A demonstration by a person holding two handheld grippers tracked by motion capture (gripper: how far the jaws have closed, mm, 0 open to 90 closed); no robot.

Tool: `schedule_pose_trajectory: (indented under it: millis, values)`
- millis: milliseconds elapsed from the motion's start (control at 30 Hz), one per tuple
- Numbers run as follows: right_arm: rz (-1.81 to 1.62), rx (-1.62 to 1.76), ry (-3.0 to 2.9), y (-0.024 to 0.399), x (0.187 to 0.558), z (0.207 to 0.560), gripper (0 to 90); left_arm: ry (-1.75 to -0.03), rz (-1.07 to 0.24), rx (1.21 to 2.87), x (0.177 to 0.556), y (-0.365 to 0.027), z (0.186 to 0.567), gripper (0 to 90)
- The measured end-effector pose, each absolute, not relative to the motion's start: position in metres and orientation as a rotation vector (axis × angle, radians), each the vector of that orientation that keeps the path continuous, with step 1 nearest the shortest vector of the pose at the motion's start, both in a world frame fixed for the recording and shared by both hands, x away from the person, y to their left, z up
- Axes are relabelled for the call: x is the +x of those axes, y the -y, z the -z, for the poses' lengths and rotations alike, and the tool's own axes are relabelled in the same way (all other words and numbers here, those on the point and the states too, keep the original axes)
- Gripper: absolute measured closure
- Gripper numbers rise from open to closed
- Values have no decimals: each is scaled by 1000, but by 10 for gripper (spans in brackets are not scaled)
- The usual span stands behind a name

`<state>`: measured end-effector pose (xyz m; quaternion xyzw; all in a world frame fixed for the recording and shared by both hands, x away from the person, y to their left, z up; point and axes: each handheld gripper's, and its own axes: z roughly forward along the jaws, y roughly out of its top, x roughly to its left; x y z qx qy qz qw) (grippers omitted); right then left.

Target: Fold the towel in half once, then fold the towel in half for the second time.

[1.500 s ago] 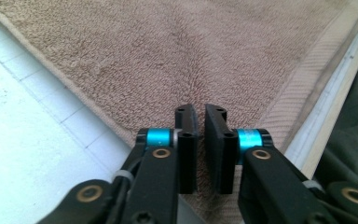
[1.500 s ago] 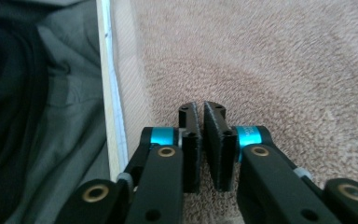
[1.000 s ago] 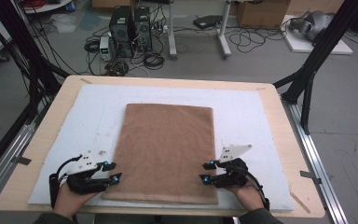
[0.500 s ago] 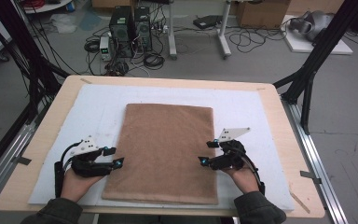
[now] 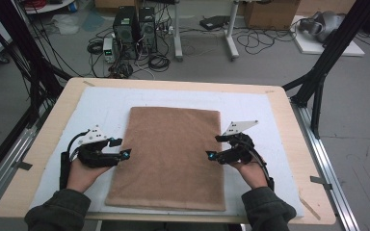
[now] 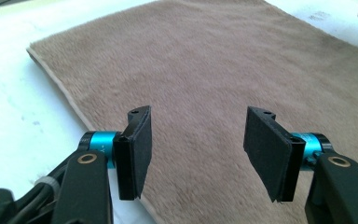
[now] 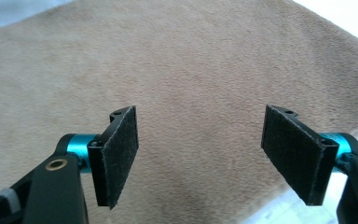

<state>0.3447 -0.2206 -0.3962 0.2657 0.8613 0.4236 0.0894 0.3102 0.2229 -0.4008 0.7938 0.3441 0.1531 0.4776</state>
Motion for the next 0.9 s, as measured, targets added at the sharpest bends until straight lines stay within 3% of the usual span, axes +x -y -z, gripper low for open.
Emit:
schedule_pose_trajectory:
  millis: [567, 900]
  values:
    - [-1178, 862, -2525, 224, 408, 364, 268, -936, -425, 1890, 373, -229, 376, 428]
    - [-1069, 976, -2485, 229, 436, 390, 274, -1056, -411, 1916, 412, -231, 407, 439]
